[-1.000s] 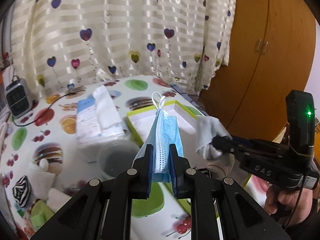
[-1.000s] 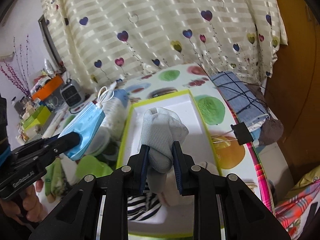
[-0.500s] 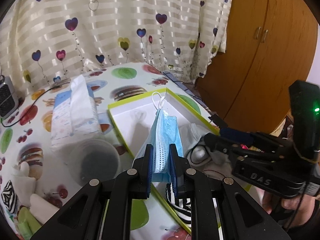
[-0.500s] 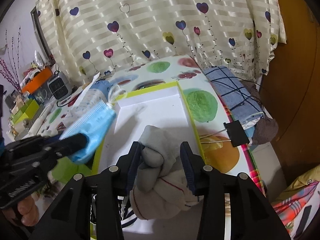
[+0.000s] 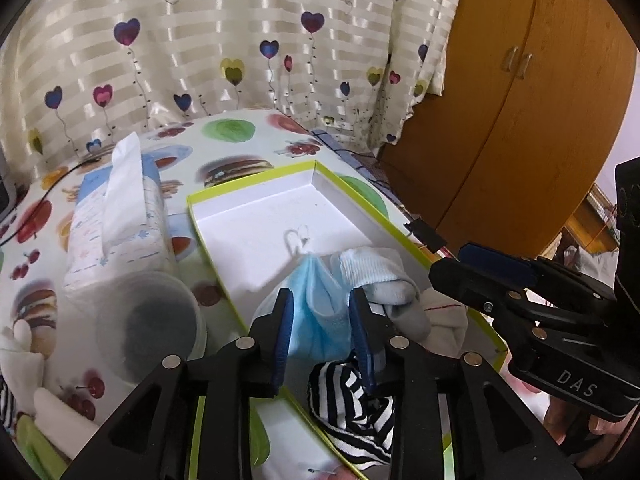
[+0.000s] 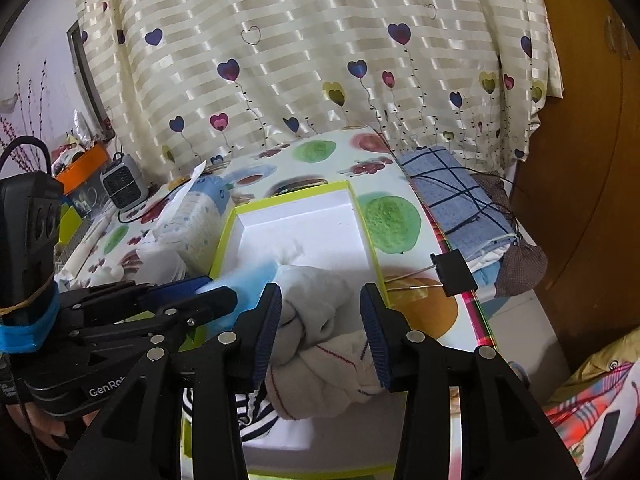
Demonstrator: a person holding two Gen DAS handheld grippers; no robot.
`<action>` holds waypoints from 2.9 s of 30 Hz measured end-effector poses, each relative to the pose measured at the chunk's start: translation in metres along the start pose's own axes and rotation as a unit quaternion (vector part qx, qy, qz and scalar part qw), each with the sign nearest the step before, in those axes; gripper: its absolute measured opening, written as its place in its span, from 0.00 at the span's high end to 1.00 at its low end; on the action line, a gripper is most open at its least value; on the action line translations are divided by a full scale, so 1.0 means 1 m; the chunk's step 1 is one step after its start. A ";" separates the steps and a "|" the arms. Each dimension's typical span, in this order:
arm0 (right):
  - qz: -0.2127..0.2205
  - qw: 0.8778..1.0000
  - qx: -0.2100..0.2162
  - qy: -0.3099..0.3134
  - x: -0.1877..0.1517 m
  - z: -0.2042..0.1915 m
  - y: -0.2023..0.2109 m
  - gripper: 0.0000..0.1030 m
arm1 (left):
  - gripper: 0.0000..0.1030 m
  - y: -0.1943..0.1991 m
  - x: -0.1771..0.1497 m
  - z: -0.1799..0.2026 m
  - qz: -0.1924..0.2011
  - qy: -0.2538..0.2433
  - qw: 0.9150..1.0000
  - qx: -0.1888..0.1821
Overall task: Organize soft objects
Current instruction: 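Lower the mask and grey sock into the box and open both grippers, then withdraw both grippers from the box toward the items on the table, then grasp the light green cloth with the right gripper while the left grasps the clear plastic bag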
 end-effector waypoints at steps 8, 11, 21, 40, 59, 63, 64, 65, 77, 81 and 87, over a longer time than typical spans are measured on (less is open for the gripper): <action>0.011 1.000 -0.002 0.016 -0.001 -0.013 0.016 0.59 | 0.72 0.030 -0.001 0.002 0.024 0.001 1.000 0.008; 0.018 0.999 -0.002 0.026 -0.003 -0.023 0.027 0.59 | 0.72 0.045 -0.004 0.004 0.033 0.000 0.999 0.010; 0.027 0.998 0.004 0.049 -0.012 -0.047 0.050 0.59 | 0.72 0.084 -0.017 0.005 0.057 0.002 0.998 0.022; 0.029 0.994 0.036 0.103 -0.036 -0.103 0.072 0.59 | 0.72 0.135 -0.051 -0.013 0.077 0.023 0.995 0.052; 0.013 0.987 0.084 0.135 -0.056 -0.143 0.070 0.59 | 0.71 0.160 -0.092 -0.050 0.075 0.071 0.991 0.084; 0.013 0.986 0.093 0.140 -0.058 -0.149 0.070 0.59 | 0.71 0.163 -0.100 -0.061 0.074 0.082 0.989 0.094; 0.013 0.985 0.095 0.142 -0.059 -0.151 0.070 0.59 | 0.71 0.164 -0.102 -0.064 0.073 0.085 0.989 0.098; 0.012 0.985 0.097 0.144 -0.060 -0.153 0.070 0.59 | 0.71 0.165 -0.107 -0.070 0.072 0.091 0.988 0.103; -0.013 0.977 0.134 0.164 -0.072 -0.177 0.053 0.59 | 0.65 0.178 -0.151 -0.129 0.059 0.151 0.975 0.154; -0.027 0.975 0.142 0.170 -0.077 -0.183 0.046 0.59 | 0.63 0.182 -0.163 -0.145 0.059 0.168 0.970 0.165; -0.042 0.973 0.146 0.172 -0.079 -0.188 0.037 0.59 | 0.62 0.178 -0.179 -0.167 0.045 0.196 0.963 0.180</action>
Point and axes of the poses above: each gripper's, at about its wrist camera, not at the fingertips, and y roughly against the way its jaws point, z to its right, x to its top, the point moved 1 cm from there along -y, roughly the way its jaws point, and after that the axes turned 7 degrees about -y, right-handed, at the moved point
